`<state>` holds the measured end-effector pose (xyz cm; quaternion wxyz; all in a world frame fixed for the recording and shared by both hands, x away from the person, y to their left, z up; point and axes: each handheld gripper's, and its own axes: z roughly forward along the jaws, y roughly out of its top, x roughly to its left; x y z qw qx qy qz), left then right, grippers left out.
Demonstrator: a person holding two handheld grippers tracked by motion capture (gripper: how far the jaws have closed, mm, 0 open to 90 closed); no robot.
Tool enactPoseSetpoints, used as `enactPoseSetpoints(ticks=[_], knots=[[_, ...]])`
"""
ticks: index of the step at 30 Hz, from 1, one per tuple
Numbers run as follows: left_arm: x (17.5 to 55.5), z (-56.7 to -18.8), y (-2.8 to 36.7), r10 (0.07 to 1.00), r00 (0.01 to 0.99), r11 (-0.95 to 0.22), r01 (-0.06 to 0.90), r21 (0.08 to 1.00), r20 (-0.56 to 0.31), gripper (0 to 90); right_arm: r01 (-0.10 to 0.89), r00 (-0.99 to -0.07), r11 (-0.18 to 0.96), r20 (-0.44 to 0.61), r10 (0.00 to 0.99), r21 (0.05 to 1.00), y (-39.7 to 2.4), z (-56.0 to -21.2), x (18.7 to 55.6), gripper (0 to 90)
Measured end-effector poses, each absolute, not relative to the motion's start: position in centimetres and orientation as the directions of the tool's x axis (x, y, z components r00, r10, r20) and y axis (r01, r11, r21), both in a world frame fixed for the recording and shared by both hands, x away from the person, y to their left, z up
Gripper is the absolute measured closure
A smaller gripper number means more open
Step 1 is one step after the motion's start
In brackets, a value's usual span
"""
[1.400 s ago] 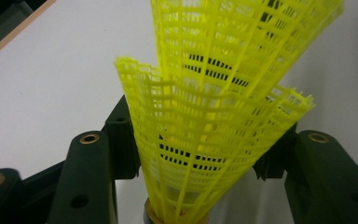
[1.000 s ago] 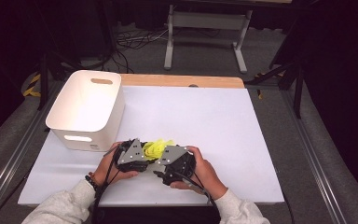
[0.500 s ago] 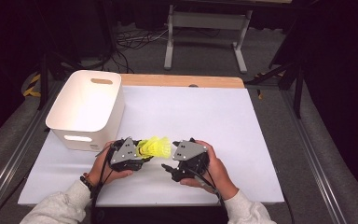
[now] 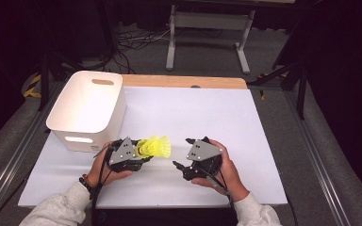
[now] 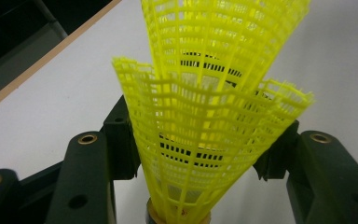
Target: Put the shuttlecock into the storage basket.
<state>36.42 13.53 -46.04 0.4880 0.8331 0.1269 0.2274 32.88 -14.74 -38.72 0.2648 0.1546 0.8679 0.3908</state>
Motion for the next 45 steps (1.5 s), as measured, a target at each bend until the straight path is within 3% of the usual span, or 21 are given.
enactPoseSetpoints(ticks=[20,31,45], knots=[[36.0,-45.6,14.3,0.443,0.861,-0.47,-0.015,0.883,0.25,45.1,0.061,-0.772,0.631,-0.363,0.521,0.774,-18.5,-39.9,32.4,18.4],[35.7,-45.2,14.3,0.442,0.861,-0.456,-0.027,0.89,0.253,44.6,0.128,-0.691,0.607,-0.369,0.622,0.784,-21.9,-41.8,32.8,13.3],[35.5,-44.8,14.6,0.456,0.856,-0.427,-0.028,0.904,0.242,44.0,0.072,-0.645,0.535,-0.37,0.669,0.842,-23.7,-43.7,31.7,10.5]])
